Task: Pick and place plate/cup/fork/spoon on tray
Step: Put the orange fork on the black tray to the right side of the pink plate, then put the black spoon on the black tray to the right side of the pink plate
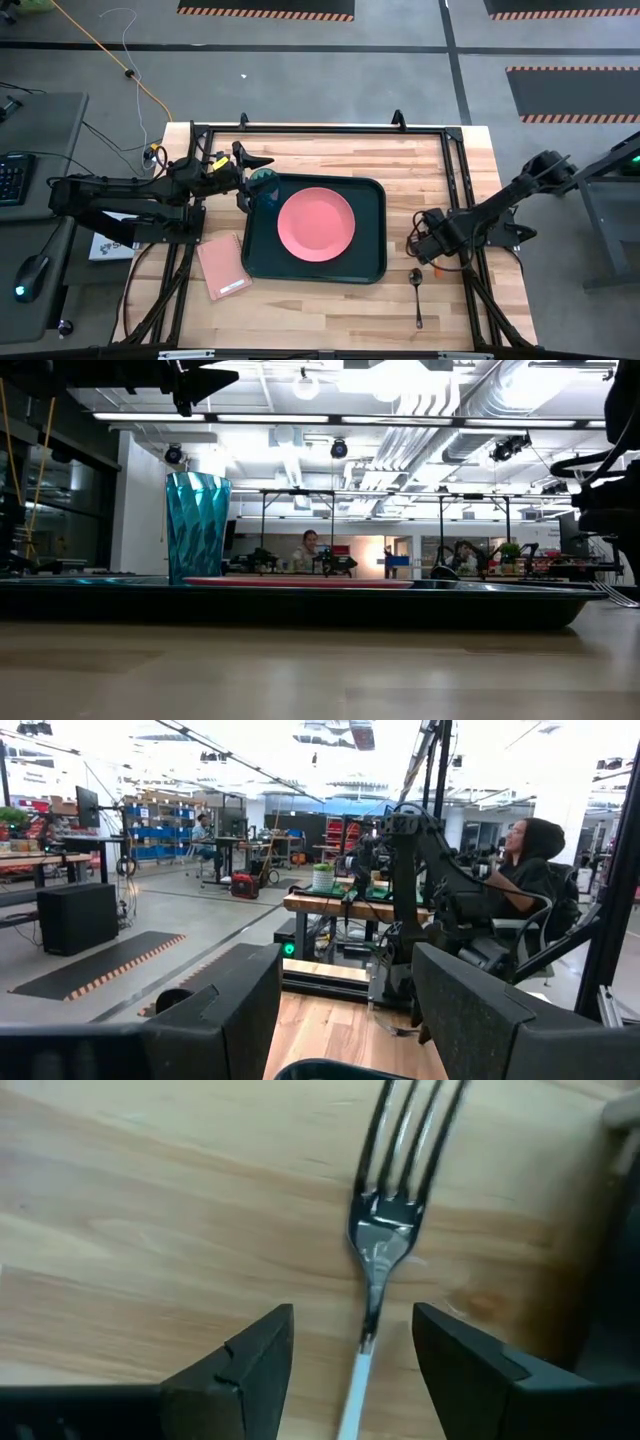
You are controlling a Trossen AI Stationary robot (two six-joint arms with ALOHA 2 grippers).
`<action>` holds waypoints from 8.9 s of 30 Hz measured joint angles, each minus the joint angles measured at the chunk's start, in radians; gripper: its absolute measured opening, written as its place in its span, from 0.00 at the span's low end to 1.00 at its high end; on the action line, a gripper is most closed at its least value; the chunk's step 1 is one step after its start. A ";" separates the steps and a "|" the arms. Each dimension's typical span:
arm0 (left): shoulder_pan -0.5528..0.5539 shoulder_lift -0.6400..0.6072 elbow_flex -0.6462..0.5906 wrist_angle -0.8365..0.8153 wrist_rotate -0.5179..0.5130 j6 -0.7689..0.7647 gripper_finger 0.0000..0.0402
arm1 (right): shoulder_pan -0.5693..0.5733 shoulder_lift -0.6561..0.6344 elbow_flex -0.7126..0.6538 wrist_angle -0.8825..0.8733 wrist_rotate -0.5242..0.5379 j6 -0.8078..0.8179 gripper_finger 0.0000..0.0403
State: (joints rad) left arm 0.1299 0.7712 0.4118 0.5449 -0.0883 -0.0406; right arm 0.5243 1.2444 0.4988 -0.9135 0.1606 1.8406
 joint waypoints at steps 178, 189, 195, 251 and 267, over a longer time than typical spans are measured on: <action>0.000 0.000 0.000 0.029 0.085 -0.036 0.53 | 0.202 0.337 0.370 -0.050 -0.172 -0.309 0.27; 0.000 0.000 0.000 0.028 0.085 -0.036 0.53 | 0.235 0.267 0.370 0.162 -0.264 -0.171 0.27; 0.000 0.000 0.000 0.028 0.085 -0.036 0.53 | 0.218 0.267 0.370 0.186 -0.310 0.041 0.27; 0.000 0.000 0.000 0.051 0.086 -0.011 0.53 | 0.199 0.400 0.369 0.180 -0.292 0.108 0.27; 0.000 0.000 0.000 0.036 0.086 -0.029 0.53 | 0.175 0.400 0.369 0.178 -0.276 0.089 0.19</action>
State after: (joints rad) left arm 0.1299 0.7711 0.4122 0.5808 -0.0025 -0.0701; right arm 0.6998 1.6440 0.8680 -0.7354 -0.1158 1.9293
